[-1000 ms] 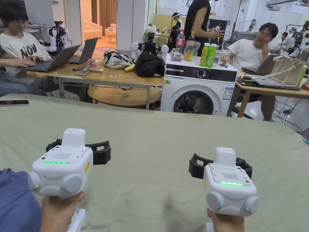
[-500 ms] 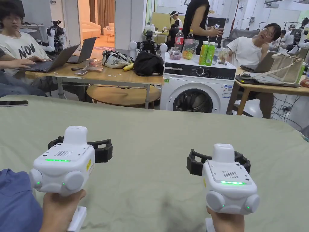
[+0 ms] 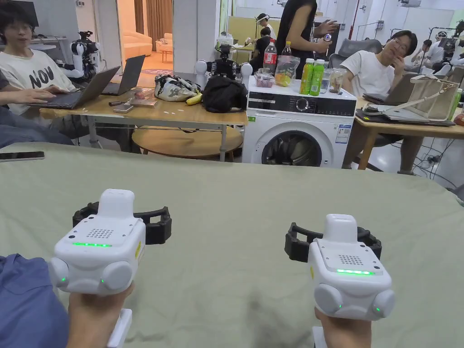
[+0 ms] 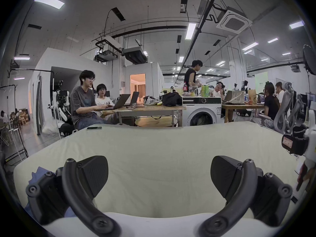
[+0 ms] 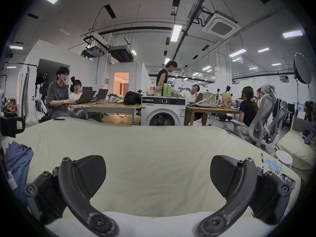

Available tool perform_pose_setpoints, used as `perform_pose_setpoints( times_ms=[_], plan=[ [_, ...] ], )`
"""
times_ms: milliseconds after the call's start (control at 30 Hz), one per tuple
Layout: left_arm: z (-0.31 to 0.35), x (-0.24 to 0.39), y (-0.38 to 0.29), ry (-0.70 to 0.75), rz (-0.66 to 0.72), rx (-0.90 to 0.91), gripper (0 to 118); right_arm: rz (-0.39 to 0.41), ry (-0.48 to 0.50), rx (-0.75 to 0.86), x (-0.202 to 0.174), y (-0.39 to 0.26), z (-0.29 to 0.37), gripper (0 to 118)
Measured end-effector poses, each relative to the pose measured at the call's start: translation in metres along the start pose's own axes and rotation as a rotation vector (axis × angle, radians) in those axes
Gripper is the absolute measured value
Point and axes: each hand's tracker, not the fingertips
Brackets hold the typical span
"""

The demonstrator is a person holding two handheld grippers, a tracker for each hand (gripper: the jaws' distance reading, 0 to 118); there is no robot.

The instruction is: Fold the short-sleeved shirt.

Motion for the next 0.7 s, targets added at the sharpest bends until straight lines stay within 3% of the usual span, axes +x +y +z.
perform_pose_setpoints(
  times_ms=[67,100,167,200,233,267,367,700],
  plan=[
    [0.002,-0.001,0.000,-0.008,0.004,0.003,117,0.003,-0.005,0.006,0.000,-0.001,0.002,117],
    [0.003,-0.002,0.000,-0.014,0.014,0.011,114,0.002,0.002,0.015,0.001,-0.002,0.005,108],
    [0.007,-0.004,0.000,-0.030,0.035,0.031,87,0.006,-0.005,0.050,0.000,-0.001,0.010,57],
    [0.008,-0.004,0.000,-0.027,0.039,0.035,66,0.014,-0.023,0.050,-0.001,0.000,0.011,32],
    [0.008,-0.003,0.001,-0.019,0.039,0.034,34,0.017,-0.042,0.040,-0.001,0.002,0.010,7],
    [0.007,-0.002,0.001,-0.004,0.037,0.027,19,0.001,-0.050,0.041,0.000,0.003,0.010,2],
    [0.008,-0.002,0.000,0.003,0.046,0.027,0,-0.053,-0.031,0.056,0.008,0.004,0.011,0],
    [0.006,-0.008,0.004,0.040,0.009,-0.014,0,-0.031,0.020,0.029,-0.007,0.015,0.016,0]
  ],
)
